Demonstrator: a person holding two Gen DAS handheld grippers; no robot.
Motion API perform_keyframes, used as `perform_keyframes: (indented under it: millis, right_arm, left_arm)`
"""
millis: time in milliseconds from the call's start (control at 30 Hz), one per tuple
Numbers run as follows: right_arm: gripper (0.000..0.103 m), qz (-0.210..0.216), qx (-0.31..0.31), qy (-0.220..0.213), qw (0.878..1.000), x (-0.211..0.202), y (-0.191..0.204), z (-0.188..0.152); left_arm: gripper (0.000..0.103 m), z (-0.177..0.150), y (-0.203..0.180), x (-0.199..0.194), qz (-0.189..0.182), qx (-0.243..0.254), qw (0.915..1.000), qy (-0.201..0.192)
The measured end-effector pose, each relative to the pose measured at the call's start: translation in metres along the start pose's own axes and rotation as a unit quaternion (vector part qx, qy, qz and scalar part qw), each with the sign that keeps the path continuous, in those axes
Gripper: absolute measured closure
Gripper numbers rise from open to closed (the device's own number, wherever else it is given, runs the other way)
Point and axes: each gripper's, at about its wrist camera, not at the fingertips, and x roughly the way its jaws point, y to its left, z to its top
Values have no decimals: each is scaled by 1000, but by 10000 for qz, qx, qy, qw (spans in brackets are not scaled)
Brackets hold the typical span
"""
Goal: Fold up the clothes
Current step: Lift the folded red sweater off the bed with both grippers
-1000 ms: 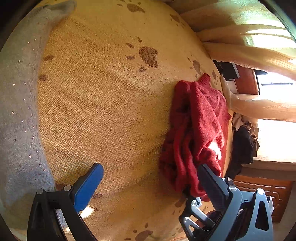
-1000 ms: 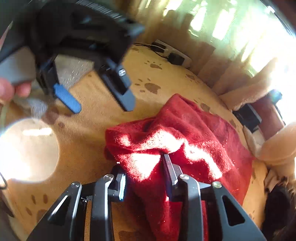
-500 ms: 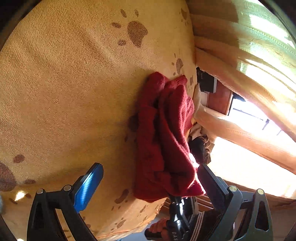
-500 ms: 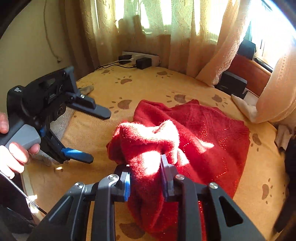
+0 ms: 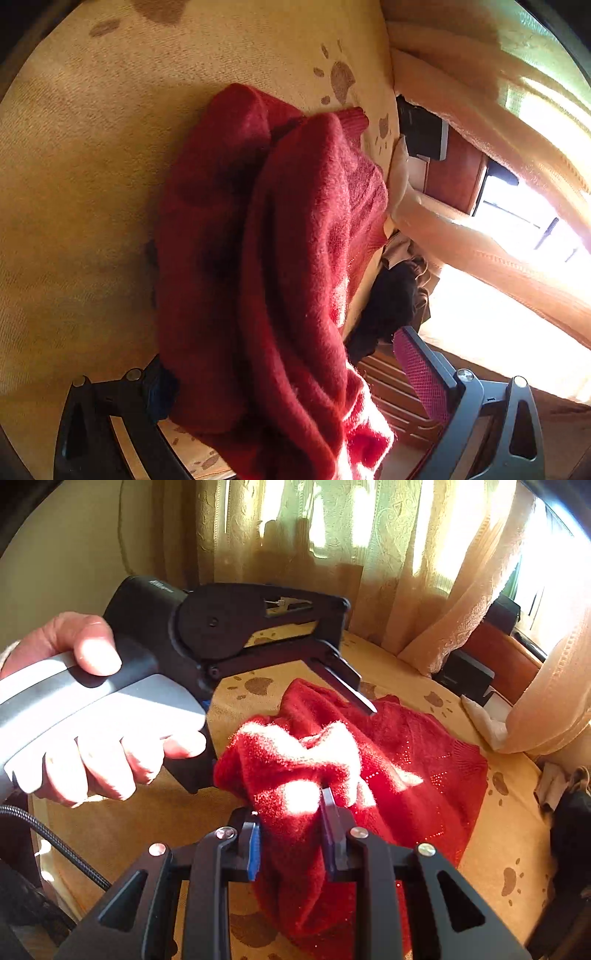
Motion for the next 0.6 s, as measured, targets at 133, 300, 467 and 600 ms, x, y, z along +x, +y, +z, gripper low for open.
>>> perform_keyframes:
  millis: [133,300,467,600]
  right_arm:
    - [63,293,101,75,9995,2,-1,-5]
    - [11,464,520,-172,9974,-21,-10,-21]
    - [3,574,2086,-339,9757,-49,-66,-45]
    - [3,604,3626,-358,9293,-47,-139,-70]
  left_arm:
    - [0,4,7,4,9,-86,10000,-40]
    - [5,4,14,3,-34,-55,9999,-84]
    - [30,4,4,4,513,211,9985,18]
    - [54,5,9,1,664,247,9974,91]
